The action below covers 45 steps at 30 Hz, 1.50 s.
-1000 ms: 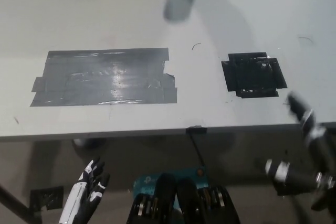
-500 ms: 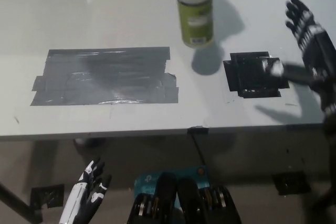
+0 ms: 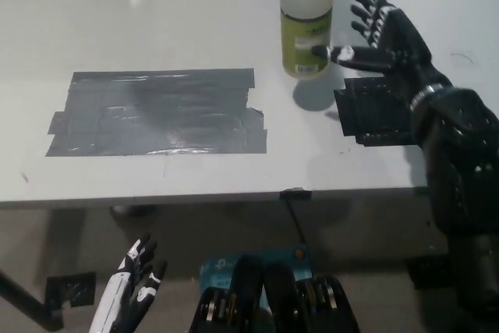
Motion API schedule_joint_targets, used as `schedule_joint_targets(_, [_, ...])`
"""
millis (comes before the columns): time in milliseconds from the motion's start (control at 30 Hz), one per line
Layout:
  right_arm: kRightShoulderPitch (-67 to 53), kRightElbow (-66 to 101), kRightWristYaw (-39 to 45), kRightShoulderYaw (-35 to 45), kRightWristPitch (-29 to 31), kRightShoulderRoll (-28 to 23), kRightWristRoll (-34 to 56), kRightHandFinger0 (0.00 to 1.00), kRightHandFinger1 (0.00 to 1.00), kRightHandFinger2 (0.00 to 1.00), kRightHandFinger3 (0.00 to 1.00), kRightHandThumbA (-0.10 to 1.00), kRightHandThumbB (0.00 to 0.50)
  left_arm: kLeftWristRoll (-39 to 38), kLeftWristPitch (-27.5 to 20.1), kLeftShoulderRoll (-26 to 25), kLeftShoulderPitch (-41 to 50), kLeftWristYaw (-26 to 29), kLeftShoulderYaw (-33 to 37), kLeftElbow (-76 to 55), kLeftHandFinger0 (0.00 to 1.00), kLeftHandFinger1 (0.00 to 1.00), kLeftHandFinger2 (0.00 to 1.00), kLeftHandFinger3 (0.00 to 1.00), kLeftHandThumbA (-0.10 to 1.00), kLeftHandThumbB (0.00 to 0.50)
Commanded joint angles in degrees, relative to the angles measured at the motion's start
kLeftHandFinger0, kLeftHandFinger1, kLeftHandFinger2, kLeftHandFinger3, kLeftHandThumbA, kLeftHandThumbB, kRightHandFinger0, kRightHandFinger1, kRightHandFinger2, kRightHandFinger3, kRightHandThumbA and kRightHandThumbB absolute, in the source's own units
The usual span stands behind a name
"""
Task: A person hands a spray bottle to the robot which it grabs with its right hand and places on the black spot infront of it on the table
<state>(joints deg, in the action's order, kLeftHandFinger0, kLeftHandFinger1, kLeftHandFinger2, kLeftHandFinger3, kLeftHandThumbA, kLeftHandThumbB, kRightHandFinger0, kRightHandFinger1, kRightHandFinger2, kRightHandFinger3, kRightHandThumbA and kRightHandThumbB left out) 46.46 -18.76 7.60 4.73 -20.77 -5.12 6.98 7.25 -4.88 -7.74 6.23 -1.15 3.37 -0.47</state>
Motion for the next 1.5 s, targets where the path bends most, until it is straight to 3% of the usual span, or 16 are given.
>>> schedule_joint_targets(0, [6.95,-3.11,-0.54,0.43,1.19,0.73,1.19,1.0,1.0,1.0,1.0,1.0,0.426,1.07,-0.42,-0.29,-0.28,-0.39,0.42,-2.1,1.0,1.0,1.0,1.0,0.77,0.064])
schedule_joint_targets(333, [10.43,-9.16,0.7,-0.83,2.84,1.47,0.6,1.0,1.0,1.0,1.0,1.0,0.482,0.44,1.19,-0.73,-0.69,-1.16,0.32,-2.71,1.0,1.0,1.0,1.0,0.56,0.04])
schedule_joint_targets(633, [12.31,-14.34,-0.13,-1.21,3.5,1.29,0.11,1.0,1.0,1.0,1.0,1.0,0.401,0.81,0.73,-0.65,-0.4,-1.13,0.38,-2.83,1.0,1.0,1.0,1.0,0.53,0.056])
schedule_joint_targets(667, [12.8,-15.34,-0.64,-0.82,3.19,1.44,0.29,1.0,1.0,1.0,1.0,1.0,0.442,0.76,0.48,-0.75,-0.58,-1.16,0.29,-2.81,1.0,1.0,1.0,1.0,0.53,0.056])
schedule_joint_targets(800, [13.95,-19.55,-0.34,-0.26,5.41,1.4,0.68,1.0,1.0,1.0,1.0,1.0,0.46,0.48,0.46,-0.6,-0.71,-1.18,0.16,-2.84,1.0,1.0,1.0,1.0,0.53,0.063])
schedule_joint_targets(833, [14.35,-20.4,-0.84,-1.22,7.08,1.04,-0.82,1.0,1.0,1.0,1.0,1.0,0.392,0.69,0.25,-0.61,-0.79,-1.09,0.19,-2.68,1.0,1.0,1.0,1.0,0.53,0.062])
schedule_joint_targets(867, [14.81,-21.25,-2.68,-0.44,8.16,1.45,-0.87,1.0,1.0,1.0,1.0,0.76,0.344,0.64,0.32,-0.59,-0.81,-1.12,0.18,-2.66,1.0,1.0,1.0,1.0,0.53,0.064])
schedule_joint_targets(967, [15.44,-22.7,-5.0,1.04,9.74,2.15,-0.42,0.98,1.0,1.0,1.0,0.72,0.354,0.49,0.48,-0.55,-0.8,-1.19,0.14,-2.69,1.0,1.0,1.0,1.0,0.53,0.065])
schedule_joint_targets(1000, [16.14,-23.05,-9.32,3.06,12.11,3.42,-0.19,0.26,0.26,0.31,0.4,0.13,0.335,0.49,0.71,-0.47,-1.06,-1.15,0.12,-2.62,1.0,1.0,1.0,1.0,0.54,0.072])
schedule_joint_targets(1067, [16.51,-23.37,-11.21,4.05,13.3,4.01,-0.2,0.26,0.26,0.31,0.4,0.13,0.335,0.49,0.8,-0.43,-1.16,-1.14,0.11,-2.59,1.0,1.0,1.0,1.0,0.54,0.072])
schedule_joint_targets(1100, [16.52,-21.7,-13.05,4.23,14.48,4.6,-1.36,0.05,0.05,0.13,0.18,0.23,0.338,0.01,1.13,-0.35,-1.37,-1.29,-0.04,-2.69,1.0,1.0,1.0,1.0,0.53,0.078])
schedule_joint_targets(1133, [16.52,-21.01,-13.86,4.31,15.04,4.87,-1.87,0.05,0.05,0.13,0.18,0.23,0.338,-0.19,1.27,-0.31,-1.46,-1.35,-0.1,-2.74,1.0,1.0,1.0,1.0,0.53,0.078])
schedule_joint_targets(1167, [16.38,-19.98,-14.09,3.38,16.42,4.83,-3.22,0.01,0.04,0.17,0.08,0.32,0.314,0.1,1.36,-0.43,-1.55,-1.33,-0.06,-2.86,1.0,1.0,1.0,1.0,0.54,0.072])
schedule_joint_targets(1233, [15.62,-15.94,-17.31,0.12,18.79,4.83,-9.08,0.0,0.02,0.25,0.05,0.42,0.337,0.47,0.86,-0.66,-1.77,-1.27,-0.03,-2.62,1.0,1.0,1.0,1.0,0.54,0.064])
schedule_joint_targets(1333, [15.07,-14.14,-22.16,-1.96,19.0,4.64,-14.01,0.0,0.0,0.23,0.0,0.47,0.372,0.41,0.57,-0.65,-1.78,-1.25,-0.05,-2.52,1.0,1.0,1.0,1.0,0.54,0.067])
schedule_joint_targets(1467, [13.22,-12.9,-22.18,-1.24,22.92,4.38,-12.91,0.0,0.04,0.25,0.04,0.47,0.307,0.17,0.72,-0.5,-1.78,-1.22,-0.15,-2.71,1.0,1.0,1.0,1.0,0.54,0.058])
